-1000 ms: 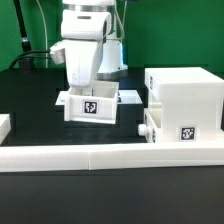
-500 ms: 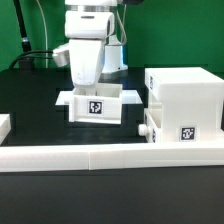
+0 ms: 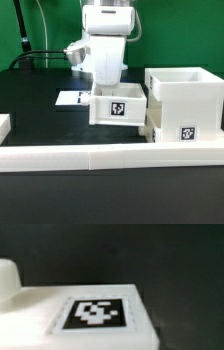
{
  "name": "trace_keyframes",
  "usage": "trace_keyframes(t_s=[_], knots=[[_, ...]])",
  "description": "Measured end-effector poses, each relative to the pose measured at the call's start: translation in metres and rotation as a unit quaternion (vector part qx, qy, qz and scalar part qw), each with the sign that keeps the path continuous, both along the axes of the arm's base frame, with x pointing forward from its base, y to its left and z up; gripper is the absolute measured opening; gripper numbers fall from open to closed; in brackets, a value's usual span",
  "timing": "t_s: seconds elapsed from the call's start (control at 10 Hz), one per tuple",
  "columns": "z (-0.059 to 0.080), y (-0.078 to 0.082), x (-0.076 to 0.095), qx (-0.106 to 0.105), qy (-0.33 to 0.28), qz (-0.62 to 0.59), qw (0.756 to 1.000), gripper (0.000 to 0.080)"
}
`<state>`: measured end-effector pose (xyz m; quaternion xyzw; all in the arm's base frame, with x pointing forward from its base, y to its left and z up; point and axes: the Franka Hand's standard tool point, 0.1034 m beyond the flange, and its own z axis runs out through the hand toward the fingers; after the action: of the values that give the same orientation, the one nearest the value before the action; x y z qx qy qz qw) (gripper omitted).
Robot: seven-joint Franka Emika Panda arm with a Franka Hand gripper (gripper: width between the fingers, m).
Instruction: Assemble drawer
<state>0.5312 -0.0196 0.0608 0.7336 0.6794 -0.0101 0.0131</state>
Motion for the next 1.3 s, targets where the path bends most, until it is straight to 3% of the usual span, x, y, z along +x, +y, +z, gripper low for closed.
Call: trace_keyframes(t_s=[0.4,1.3], knots=[[-0.005,0.006,-0.006,0.003,0.001,0.007,1.000,0.0042],[-0.001,0.018,0.001,0.003,0.003,0.011,1.000,0.0042]])
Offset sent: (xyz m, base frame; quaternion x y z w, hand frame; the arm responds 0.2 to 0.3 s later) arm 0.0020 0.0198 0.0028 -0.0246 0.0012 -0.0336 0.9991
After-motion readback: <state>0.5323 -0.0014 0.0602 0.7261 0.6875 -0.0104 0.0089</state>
